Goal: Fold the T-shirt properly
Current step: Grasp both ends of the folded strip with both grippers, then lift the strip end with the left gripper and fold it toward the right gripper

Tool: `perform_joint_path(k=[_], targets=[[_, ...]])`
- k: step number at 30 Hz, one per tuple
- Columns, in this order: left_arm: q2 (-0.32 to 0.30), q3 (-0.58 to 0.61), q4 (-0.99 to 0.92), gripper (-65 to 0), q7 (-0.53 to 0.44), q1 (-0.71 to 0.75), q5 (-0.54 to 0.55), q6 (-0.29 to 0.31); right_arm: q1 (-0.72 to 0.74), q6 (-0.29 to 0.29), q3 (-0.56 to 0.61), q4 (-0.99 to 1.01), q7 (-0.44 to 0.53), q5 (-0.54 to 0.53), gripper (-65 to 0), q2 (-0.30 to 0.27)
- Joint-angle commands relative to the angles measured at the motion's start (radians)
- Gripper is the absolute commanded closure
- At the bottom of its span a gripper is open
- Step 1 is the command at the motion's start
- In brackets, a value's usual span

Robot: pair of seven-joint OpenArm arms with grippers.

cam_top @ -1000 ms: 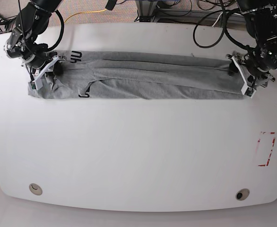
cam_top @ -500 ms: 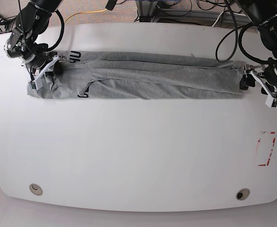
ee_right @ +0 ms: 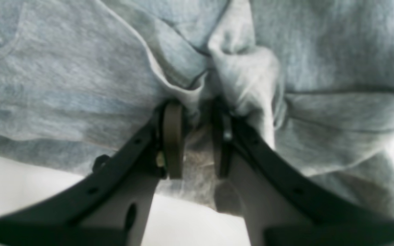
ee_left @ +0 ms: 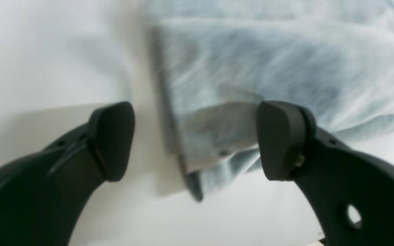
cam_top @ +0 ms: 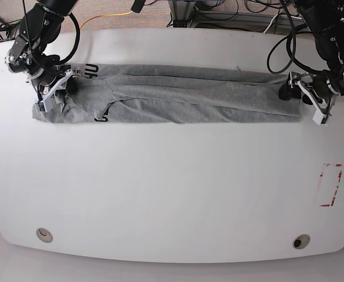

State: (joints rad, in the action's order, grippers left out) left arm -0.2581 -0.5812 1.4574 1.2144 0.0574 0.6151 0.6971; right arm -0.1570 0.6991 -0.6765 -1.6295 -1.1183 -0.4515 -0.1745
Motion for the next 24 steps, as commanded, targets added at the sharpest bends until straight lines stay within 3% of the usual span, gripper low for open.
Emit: perform_joint_path(k=[1,4,6,8,11,12,24], targets=[[0.001,0.000,-0.007,-52.1,0.002,-0.006,0.004,0.001,0.007,-0.001,-0.004,-0.013,0.005,-0.007,-13.3,-0.017],[0.009,0.027,-0.024,-51.5,0.002,-0.014,0.004,0.001,0.009,-0.001,-0.004,-0.016,0.005,-0.007,-13.5,-0.017],[0.009,0.048,-0.017,-46.4,0.002,-0.008,0.004,0.001,0.009,-0.001,-0.004,-0.016,0.005,-0.007,-13.5,-0.017],[0.010,0.063,-0.017,-33.9,0.002,-0.008,0.004,0.001,0.009,-0.001,-0.004,-0.012,0.005,-0.007,-13.5,-0.017],[0.032,0.065,-0.011,-6.1,0.002,-0.012,0.002,0.001,0.009,-0.001,-0.004,-0.012,0.007,-0.005,-13.5,-0.017],[0.039,0.063,-0.007,-1.5,0.002,-0.012,0.002,0.001,0.009,-0.001,-0.004,-0.012,0.007,-0.005,-13.5,-0.017],[0.081,0.125,0.451,-2.6,0.009,0.034,0.001,0.001,0.009,-0.001,-0.004,-0.012,0.007,-0.007,-13.5,-0.015]])
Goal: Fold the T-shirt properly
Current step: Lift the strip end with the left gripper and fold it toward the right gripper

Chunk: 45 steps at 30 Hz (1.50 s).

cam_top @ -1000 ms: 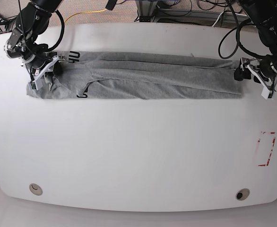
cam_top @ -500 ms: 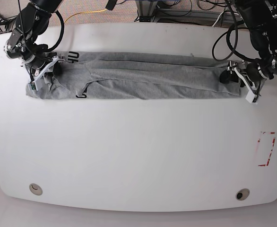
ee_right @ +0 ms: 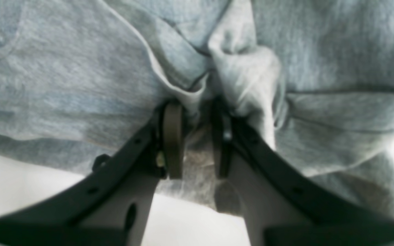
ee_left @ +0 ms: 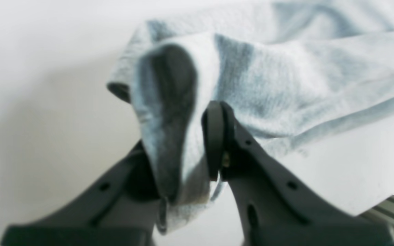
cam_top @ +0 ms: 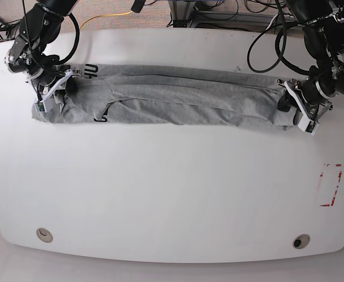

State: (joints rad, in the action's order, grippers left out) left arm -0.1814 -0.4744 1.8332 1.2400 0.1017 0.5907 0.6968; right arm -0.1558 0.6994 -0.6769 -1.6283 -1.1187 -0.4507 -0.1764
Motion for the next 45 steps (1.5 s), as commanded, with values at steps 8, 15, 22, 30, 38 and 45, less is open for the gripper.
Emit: perform_joint_path(k=[8,15,22,30,38,45], targets=[[0.089,0.142,0.142,-2.9,0.156,-0.073,0.031,0.001,0.008,-0.001,-0.004,-0.013,0.007,-0.007,-13.6,-0.013],[0.231,0.228,0.132,-3.1,0.156,-0.142,0.022,0.001,0.006,-0.001,-0.004,-0.013,0.007,-0.007,-13.6,-0.013],[0.323,0.365,0.125,-3.1,0.156,-0.144,-0.050,0.001,0.005,-0.001,-0.004,-0.013,0.007,-0.007,-13.5,-0.012],[0.338,0.480,0.084,-3.1,0.156,-0.144,-0.111,0.001,0.006,-0.001,-0.004,-0.013,0.007,-0.007,-13.3,-0.012],[0.338,0.481,-0.037,-3.1,0.128,-0.159,-0.110,0.001,0.006,-0.001,-0.004,-0.016,0.007,-0.007,-13.5,0.010],[0.338,0.552,-0.134,-3.1,0.033,-0.193,-0.108,0.001,0.003,-0.001,-0.005,-0.016,0.007,-0.007,-13.5,0.013]])
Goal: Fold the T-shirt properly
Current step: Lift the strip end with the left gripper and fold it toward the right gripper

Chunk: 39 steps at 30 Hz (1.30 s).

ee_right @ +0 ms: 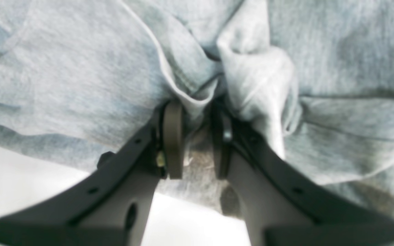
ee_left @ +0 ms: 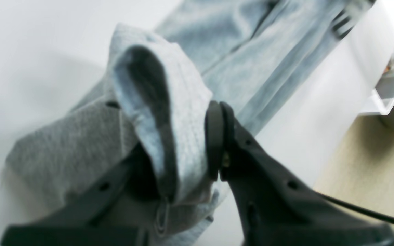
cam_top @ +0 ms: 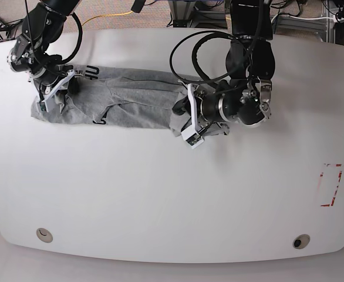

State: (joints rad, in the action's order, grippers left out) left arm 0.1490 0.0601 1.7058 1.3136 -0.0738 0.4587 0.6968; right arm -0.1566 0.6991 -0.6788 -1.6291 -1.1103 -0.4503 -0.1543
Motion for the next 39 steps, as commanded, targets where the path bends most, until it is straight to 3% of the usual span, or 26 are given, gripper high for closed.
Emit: perform_joint_path(k=[1,16,18,25,29,34,39], targets=[[0.008,0.027,-0.017,-3.1,-0.056,-0.019,0.024,0.001,0.004,-0.001,-0.003,-0.015,-0.001,-0.008,-13.5,-0.009],[0.008,0.079,-0.223,-4.0,-0.176,-0.094,0.025,0.001,0.007,-0.001,-0.003,-0.017,-0.001,-0.008,-13.6,-0.008],[0.008,0.079,-0.223,-7.8,-0.174,-0.099,0.027,0.001,0.007,-0.001,-0.003,-0.015,-0.001,-0.008,-13.6,-0.008],[0.008,0.082,-0.214,-32.2,-0.150,-0.108,0.140,0.001,0.007,-0.001,-0.002,-0.013,-0.001,-0.008,-13.6,-0.008],[0.008,0.169,-0.115,-36.8,-0.136,-0.113,0.148,0.001,0.007,-0.001,-0.002,-0.013,-0.001,-0.008,-13.6,-0.008],[0.008,0.292,0.056,-36.9,-0.134,-0.110,0.148,-0.174,0.005,-0.001,-0.002,-0.015,-0.001,-0.008,-13.5,-0.008],[-0.009,0.294,0.158,-36.9,-0.136,-0.110,0.147,-0.199,0.005,-0.001,-0.002,-0.017,-0.001,-0.008,-13.3,0.000]])
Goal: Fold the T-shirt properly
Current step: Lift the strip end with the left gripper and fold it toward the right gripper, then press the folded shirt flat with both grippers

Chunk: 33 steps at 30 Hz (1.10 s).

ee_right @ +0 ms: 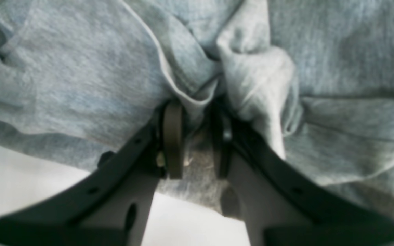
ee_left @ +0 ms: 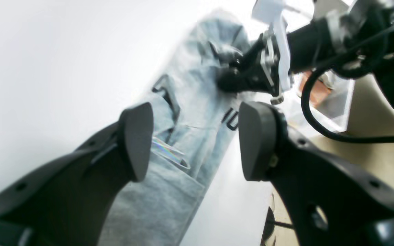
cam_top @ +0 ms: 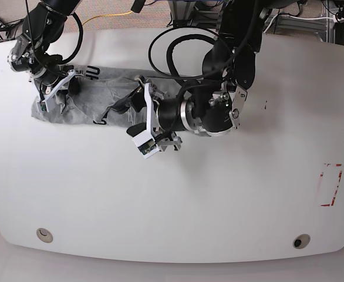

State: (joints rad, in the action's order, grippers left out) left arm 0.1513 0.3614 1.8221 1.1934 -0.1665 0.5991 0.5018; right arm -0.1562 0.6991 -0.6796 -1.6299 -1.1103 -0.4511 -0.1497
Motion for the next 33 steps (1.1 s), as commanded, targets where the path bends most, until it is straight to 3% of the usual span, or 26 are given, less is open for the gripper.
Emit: perform_joint_path(k=[1,11,14,20,23,28,33], targets=[[-0.020,-0.015,0.049,-36.9,-0.016,-0.017,0.006,-0.004,0.005,-0.001,-0.001,-0.016,-0.001,-0.007,-13.3,0.000],[-0.184,-0.167,0.060,-36.9,-0.024,0.043,-0.107,-0.004,0.010,-0.001,-0.002,-0.103,-0.009,-0.010,-14.0,0.015],[-0.223,-0.220,0.057,-36.8,-0.025,0.077,-0.120,-0.004,0.027,-0.001,-0.001,-0.155,-0.020,-0.036,-18.7,0.029],[-0.233,-0.345,0.057,-36.7,-0.132,0.181,-0.120,-0.004,0.085,-0.001,-0.047,-0.174,-0.149,-0.168,-50.9,0.028],[-0.232,-0.347,0.049,-36.7,-0.194,0.210,-0.121,-0.004,0.119,-0.001,-0.141,-0.163,-0.175,-0.243,-61.4,0.019],[-0.232,-0.321,-0.028,-36.7,-0.261,0.218,-0.121,-0.009,0.192,-0.001,-0.277,-0.071,-0.232,-0.294,-60.4,-0.001],[-0.235,-0.316,-0.126,-36.7,-0.289,0.212,-0.120,-0.010,0.232,-0.001,-0.328,0.109,-0.232,-0.323,-60.6,-0.109]])
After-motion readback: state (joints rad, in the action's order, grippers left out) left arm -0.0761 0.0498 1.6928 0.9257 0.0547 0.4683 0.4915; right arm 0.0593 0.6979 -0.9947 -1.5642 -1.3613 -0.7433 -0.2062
